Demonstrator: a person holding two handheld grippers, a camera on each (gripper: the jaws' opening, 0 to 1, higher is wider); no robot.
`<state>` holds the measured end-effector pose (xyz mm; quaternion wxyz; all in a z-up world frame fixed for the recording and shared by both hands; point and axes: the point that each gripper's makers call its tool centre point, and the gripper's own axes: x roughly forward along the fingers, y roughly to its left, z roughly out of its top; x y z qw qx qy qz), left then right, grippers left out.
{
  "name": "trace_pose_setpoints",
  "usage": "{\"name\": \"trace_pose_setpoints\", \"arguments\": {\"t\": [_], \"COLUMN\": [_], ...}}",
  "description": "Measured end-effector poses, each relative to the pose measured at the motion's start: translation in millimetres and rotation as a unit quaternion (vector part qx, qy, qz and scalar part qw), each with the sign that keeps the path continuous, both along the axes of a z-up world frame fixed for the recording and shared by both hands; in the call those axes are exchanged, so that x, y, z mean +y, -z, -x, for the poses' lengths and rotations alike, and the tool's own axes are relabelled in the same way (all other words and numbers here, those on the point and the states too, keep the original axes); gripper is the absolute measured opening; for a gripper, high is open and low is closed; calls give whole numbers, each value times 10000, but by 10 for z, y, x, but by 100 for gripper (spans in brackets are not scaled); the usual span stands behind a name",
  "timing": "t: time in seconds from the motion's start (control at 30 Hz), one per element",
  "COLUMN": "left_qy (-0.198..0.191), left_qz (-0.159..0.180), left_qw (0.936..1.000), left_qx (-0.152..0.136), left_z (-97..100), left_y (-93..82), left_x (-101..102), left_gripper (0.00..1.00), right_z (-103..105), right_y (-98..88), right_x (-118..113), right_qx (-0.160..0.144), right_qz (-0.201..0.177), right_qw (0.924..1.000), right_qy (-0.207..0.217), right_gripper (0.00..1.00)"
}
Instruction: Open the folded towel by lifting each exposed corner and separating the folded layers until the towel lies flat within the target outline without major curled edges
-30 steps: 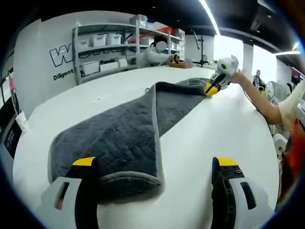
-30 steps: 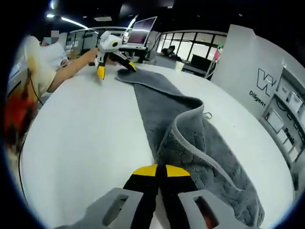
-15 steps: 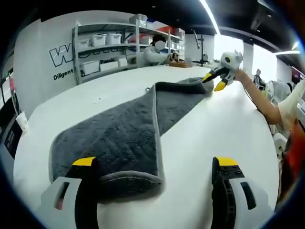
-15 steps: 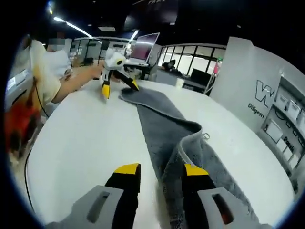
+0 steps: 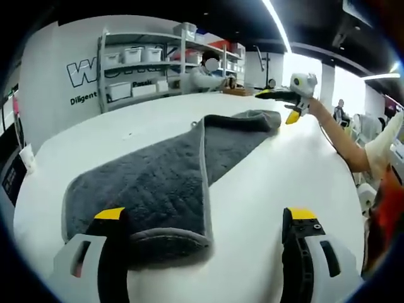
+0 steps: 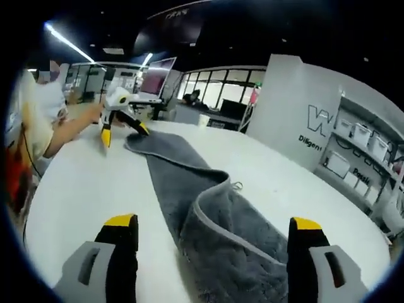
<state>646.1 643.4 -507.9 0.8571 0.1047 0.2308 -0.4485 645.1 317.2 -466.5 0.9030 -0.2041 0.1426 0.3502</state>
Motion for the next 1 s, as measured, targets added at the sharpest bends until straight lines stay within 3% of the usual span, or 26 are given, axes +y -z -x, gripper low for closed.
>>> {"name": "trace_pose_setpoints", "arguments": {"t": [0.13, 0.33, 0.47, 0.6, 0.73, 1.0], "left_qy": [-118, -95, -44, -39, -30, -16], "left_qz": [69, 179, 131, 77, 63, -11], "left_qw": [9999, 9998, 9999, 10000, 10000, 10000], "left_qx": [13, -4, 4, 12, 16, -3], "left_z": [-26, -22, -4, 0, 6, 4], "left_y": [-17, -50, -32, -13, -8, 1], "left_x": [33, 7, -15, -13, -15, -6], "left_gripper": [99, 100, 100, 100, 99, 99], "right_z": [-40, -77, -81, -103, -128, -124], "right_y": [7, -98, -14, 25, 96, 210], "right_x": [-31, 76, 206, 318, 391, 497], "right_qx": [14, -205, -175, -199, -205, -178], "right_qz": [4, -108, 191, 314, 520, 684], "right_qw": [9999, 9996, 9997, 9993, 9984, 9970], "right_qy": [131, 151, 9, -68, -103, -330], "right_gripper": [99, 98, 91, 72, 62, 24]}}
